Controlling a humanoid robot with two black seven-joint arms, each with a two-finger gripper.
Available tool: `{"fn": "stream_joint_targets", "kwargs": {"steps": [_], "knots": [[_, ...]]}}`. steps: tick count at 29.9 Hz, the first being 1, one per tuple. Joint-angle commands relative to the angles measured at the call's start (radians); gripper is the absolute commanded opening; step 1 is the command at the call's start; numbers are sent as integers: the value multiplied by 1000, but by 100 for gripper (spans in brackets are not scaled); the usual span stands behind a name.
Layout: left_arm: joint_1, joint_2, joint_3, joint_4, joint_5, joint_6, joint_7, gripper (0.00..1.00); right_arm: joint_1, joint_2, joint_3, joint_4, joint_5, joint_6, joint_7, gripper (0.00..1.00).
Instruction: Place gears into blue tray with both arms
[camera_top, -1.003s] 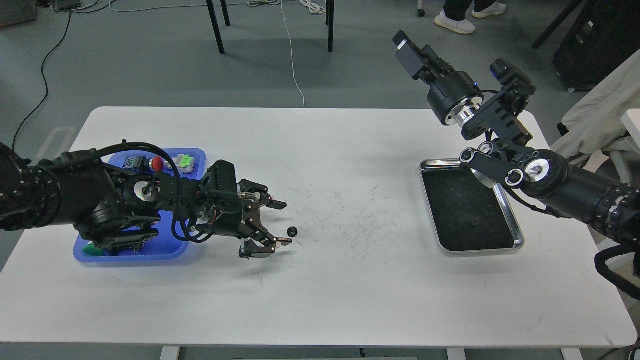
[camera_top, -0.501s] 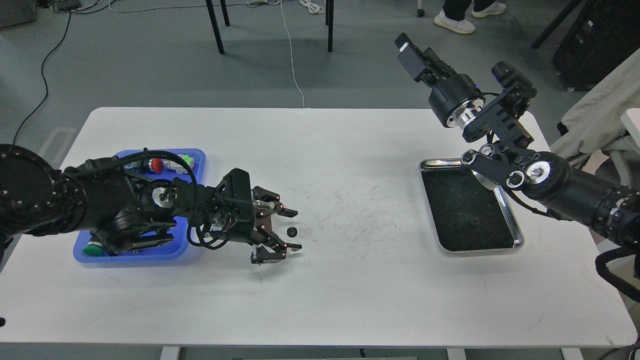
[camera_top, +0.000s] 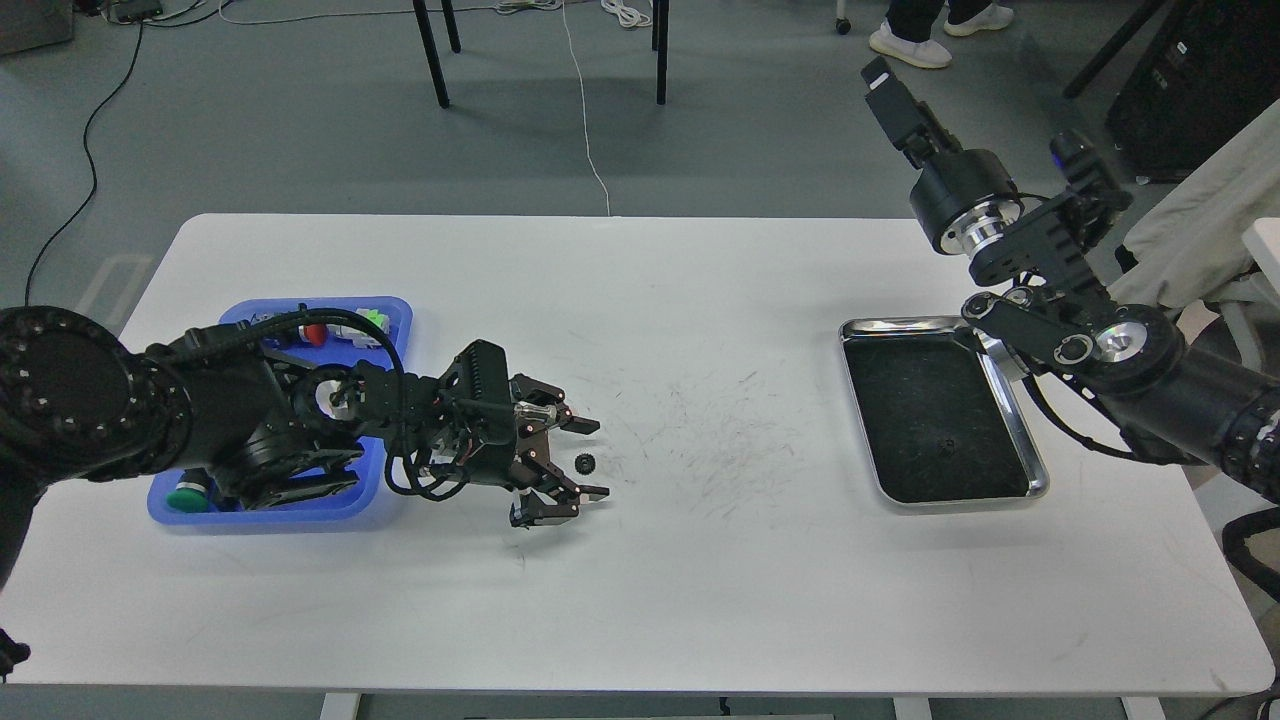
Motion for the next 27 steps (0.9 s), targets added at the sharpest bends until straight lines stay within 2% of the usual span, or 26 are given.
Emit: {"fn": "stream_joint_targets", "kwargs": {"steps": [1,8,13,19,22,27], "knots": [[0,-2,0,5,-1,0,0,75,-55,-21,65,13,97,0,-2,93],[5,-2,0,7,-7,0,0,75,-173,-67,216,10,196,35,-2,93],[9,-4,0,17,-8,0,0,75,-242,-96,332,12,272,134,-3,93],[12,-7,0,22,-8,0,0,74,-250,-98,356,10,274,139,-3,93],[22,-17,0,30,-8,0,0,69,-250,-98,356,10,274,137,-3,93],[38,-19,0,50,-8,0,0,69,-248,-98,354,12,274,137,-3,93]]}}
